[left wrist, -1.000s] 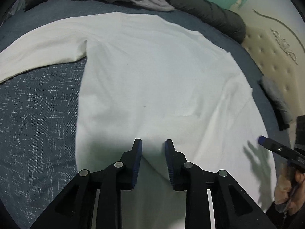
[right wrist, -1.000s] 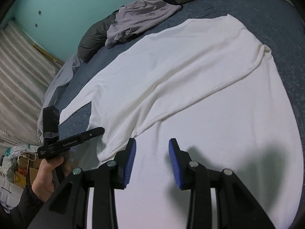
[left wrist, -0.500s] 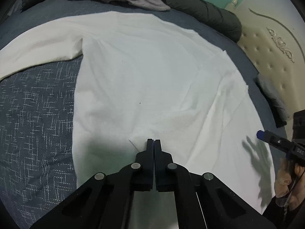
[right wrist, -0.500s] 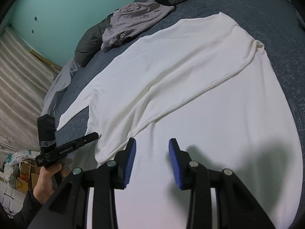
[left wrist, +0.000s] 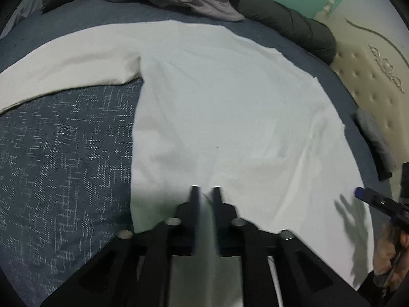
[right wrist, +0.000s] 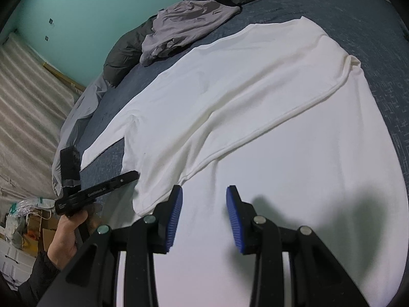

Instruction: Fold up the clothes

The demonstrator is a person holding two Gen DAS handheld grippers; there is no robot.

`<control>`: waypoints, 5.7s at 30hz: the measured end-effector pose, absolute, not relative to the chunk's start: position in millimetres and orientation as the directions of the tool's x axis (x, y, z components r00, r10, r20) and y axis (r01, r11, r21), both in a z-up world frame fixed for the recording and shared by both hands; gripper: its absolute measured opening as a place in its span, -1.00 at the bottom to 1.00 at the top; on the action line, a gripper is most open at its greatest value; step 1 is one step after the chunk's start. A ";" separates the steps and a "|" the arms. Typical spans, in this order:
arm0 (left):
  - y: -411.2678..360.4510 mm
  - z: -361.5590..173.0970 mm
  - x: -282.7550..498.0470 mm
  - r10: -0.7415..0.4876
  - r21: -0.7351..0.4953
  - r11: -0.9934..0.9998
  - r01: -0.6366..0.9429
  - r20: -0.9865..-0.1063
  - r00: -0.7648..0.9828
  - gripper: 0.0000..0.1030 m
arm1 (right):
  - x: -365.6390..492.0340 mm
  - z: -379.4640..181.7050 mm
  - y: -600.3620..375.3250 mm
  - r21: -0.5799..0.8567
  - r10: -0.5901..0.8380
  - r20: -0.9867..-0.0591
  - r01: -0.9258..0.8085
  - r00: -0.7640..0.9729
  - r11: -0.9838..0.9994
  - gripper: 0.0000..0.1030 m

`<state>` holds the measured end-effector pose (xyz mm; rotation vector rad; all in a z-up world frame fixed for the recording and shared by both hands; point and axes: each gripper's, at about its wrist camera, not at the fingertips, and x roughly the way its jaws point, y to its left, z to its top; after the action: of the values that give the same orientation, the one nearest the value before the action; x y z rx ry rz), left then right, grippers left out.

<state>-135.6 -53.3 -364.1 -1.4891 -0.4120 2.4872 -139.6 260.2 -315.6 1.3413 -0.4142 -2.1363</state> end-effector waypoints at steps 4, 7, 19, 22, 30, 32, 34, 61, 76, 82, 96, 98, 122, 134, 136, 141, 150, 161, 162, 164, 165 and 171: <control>-49.1 -371.7 -139.7 0.323 -0.342 -0.939 -0.043 -0.830 -0.454 -0.25 | -141.4 -316.9 263.0 0.542 -0.615 -0.716 0.294 -0.330 -0.788 -0.32; -49.7 -371.5 -137.9 0.329 -0.349 -0.936 -0.043 -0.826 -0.458 -0.26 | -141.4 -318.2 264.0 0.542 -0.614 -0.718 0.289 -0.329 -0.789 -0.31; -35.2 -363.7 -129.8 0.290 -0.277 -0.956 -0.098 -0.834 -0.470 -0.27 | -144.3 -318.9 265.1 0.550 -0.617 -0.717 0.280 -0.324 -0.787 -0.32; -35.5 -368.2 -133.7 0.309 -0.299 -0.949 -0.096 -0.831 -0.462 -0.27 | -144.8 -318.0 265.4 0.553 -0.619 -0.716 0.280 -0.323 -0.785 -0.32; -35.9 -368.1 -130.5 0.305 -0.296 -0.951 -0.094 -0.831 -0.466 -0.80 | -145.9 -317.1 264.1 0.549 -0.617 -0.719 0.283 -0.320 -0.787 -0.32; -29.7 -368.0 -135.3 0.312 -0.298 -0.949 -0.106 -0.830 -0.463 -0.89 | -146.1 -317.1 264.1 0.549 -0.617 -0.719 0.282 -0.320 -0.787 -0.31; -27.0 -366.6 -135.3 0.315 -0.296 -0.948 -0.117 -0.828 -0.463 -0.90 | -146.3 -317.2 264.2 0.549 -0.616 -0.720 0.281 -0.320 -0.787 -0.32; -69.1 -347.0 -109.9 0.318 -0.340 -0.939 -0.043 -0.816 -0.482 -0.86 | -238.6 -318.4 375.8 0.162 -0.224 -0.858 0.172 -0.463 -0.972 -0.31; -22.7 -352.4 -109.6 0.399 -0.361 -0.917 -0.170 -0.811 -0.427 -0.78 | -302.1 -344.1 370.2 -0.037 -0.071 -0.865 0.204 -0.496 -0.978 -0.31; -12.6 -369.5 -119.8 0.388 -0.348 -0.922 -0.172 -0.834 -0.392 -0.78 | -316.7 -353.1 366.5 -0.054 -0.062 -0.870 0.219 -0.490 -0.974 -0.32; -10.5 -379.9 -125.9 0.390 -0.357 -0.921 -0.156 -0.848 -0.360 -0.79 | -311.6 -339.5 385.3 -0.015 -0.113 -0.839 0.231 -0.532 -0.973 -0.90; -11.5 -380.8 -128.6 0.397 -0.367 -0.918 -0.150 -0.845 -0.358 -0.79 | -310.4 -337.2 390.3 0.004 -0.127 -0.839 0.228 -0.529 -0.974 -0.89; 1.9 -381.1 -134.5 0.384 -0.353 -0.923 -0.152 -0.850 -0.359 -0.79 | -322.7 -346.5 366.8 0.105 -0.184 -0.888 0.204 -0.422 -0.973 -0.86; -23.8 -361.6 -130.2 0.391 -0.380 -0.918 -0.112 -0.828 -0.402 -0.60 | -312.2 -322.4 381.0 0.143 -0.202 -0.852 0.157 -0.483 -0.977 -0.80; -33.5 -359.2 -133.7 0.385 -0.384 -0.919 -0.090 -0.824 -0.414 -0.50 | -317.6 -315.0 379.0 0.149 -0.208 -0.844 0.156 -0.495 -0.976 -0.78; -44.9 -356.6 -146.2 0.372 -0.387 -0.921 -0.057 -0.821 -0.433 -0.50 | -344.7 -299.7 366.5 0.179 -0.236 -0.830 0.160 -0.505 -0.971 -0.47; -53.7 -368.9 -156.4 0.352 -0.369 -0.928 -0.048 -0.831 -0.430 -0.50 | -431.0 -303.9 352.6 0.187 -0.210 -0.833 0.098 -0.512 -0.977 -0.24; -59.1 -370.4 -153.6 0.343 -0.349 -0.934 -0.071 -0.829 -0.442 -0.50 | -499.6 -327.0 341.9 0.253 -0.242 -0.845 0.042 -0.476 -0.966 -0.06; -59.4 -370.7 -153.2 0.343 -0.349 -0.934 -0.072 -0.830 -0.440 -0.50 | -502.0 -329.5 339.8 0.251 -0.244 -0.847 0.049 -0.473 -0.967 -0.23; -59.4 -370.9 -152.9 0.343 -0.348 -0.935 -0.072 -0.831 -0.437 -0.50 | -505.3 -333.4 334.1 0.246 -0.248 -0.851 0.067 -0.463 -0.967 -0.65; -58.8 -370.5 -153.0 0.343 -0.347 -0.935 -0.072 -0.831 -0.437 -0.50 | -506.6 -335.3 332.4 0.248 -0.252 -0.853 0.071 -0.457 -0.966 -0.80; -62.8 -372.3 -150.1 0.349 -0.355 -0.932 -0.071 -0.829 -0.438 -0.50 | -508.8 -331.2 334.5 0.215 -0.211 -0.837 0.051 -0.506 -0.975 -0.97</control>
<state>-150.1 -62.8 -372.3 -1.5007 -0.3930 2.4389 -508.8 334.5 -331.2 1.4732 -0.2436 -2.5904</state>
